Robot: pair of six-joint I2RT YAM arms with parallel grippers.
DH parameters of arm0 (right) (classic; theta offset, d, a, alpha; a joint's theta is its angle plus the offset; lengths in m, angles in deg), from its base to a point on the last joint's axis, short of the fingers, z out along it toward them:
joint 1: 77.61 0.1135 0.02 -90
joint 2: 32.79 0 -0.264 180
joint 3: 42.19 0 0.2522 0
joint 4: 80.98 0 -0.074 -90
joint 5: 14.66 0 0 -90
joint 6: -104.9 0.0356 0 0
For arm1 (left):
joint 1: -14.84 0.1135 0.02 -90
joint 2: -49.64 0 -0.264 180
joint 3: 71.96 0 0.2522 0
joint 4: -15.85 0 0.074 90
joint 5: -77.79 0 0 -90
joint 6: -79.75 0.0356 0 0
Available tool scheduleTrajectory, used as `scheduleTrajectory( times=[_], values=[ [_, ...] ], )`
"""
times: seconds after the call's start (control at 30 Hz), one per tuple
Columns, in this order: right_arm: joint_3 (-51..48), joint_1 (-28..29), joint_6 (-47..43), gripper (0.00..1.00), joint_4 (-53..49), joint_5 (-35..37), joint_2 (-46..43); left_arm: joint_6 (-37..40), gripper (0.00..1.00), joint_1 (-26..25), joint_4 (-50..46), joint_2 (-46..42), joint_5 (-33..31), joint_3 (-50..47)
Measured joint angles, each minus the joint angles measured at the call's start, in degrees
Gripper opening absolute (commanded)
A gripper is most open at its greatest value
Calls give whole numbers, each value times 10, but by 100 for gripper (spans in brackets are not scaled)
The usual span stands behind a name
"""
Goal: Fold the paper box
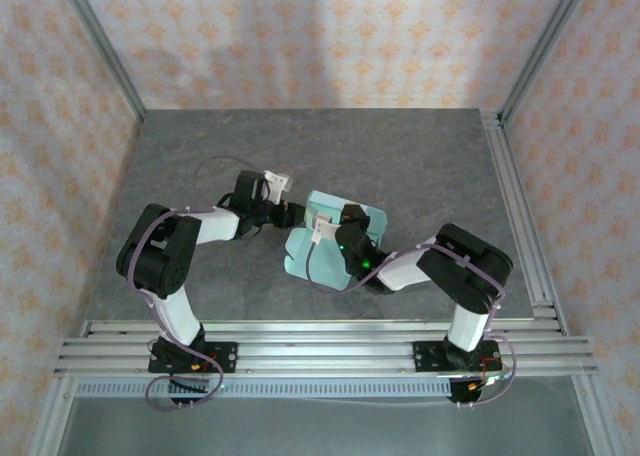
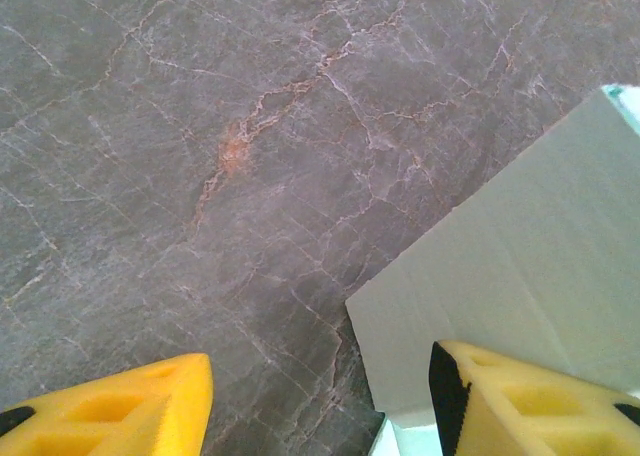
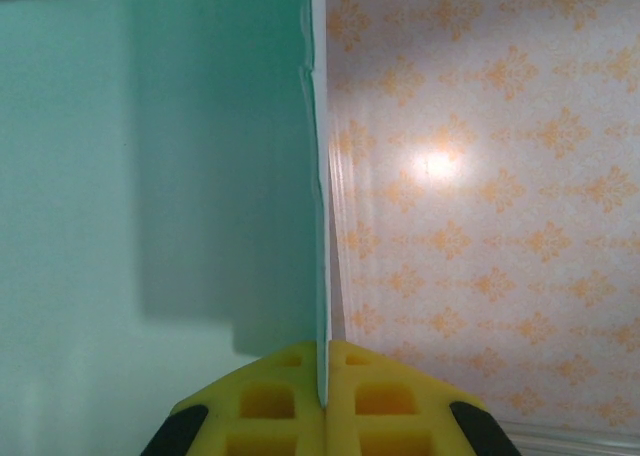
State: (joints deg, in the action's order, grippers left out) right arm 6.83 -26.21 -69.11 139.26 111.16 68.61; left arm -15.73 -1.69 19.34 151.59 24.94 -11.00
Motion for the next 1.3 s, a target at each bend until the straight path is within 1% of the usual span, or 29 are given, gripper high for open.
scheduleTrajectory(
  times=[0.5,0.63,1.3],
  values=[
    [0,-1,4,0,0,3,1,1,63,-8,57,3,15,-30],
    [0,-1,4,0,0,5,3,11,63,-8,66,5,23,-32],
    [0,-2,4,0,5,13,9,66,62,-8,64,7,59,-31]
  ],
)
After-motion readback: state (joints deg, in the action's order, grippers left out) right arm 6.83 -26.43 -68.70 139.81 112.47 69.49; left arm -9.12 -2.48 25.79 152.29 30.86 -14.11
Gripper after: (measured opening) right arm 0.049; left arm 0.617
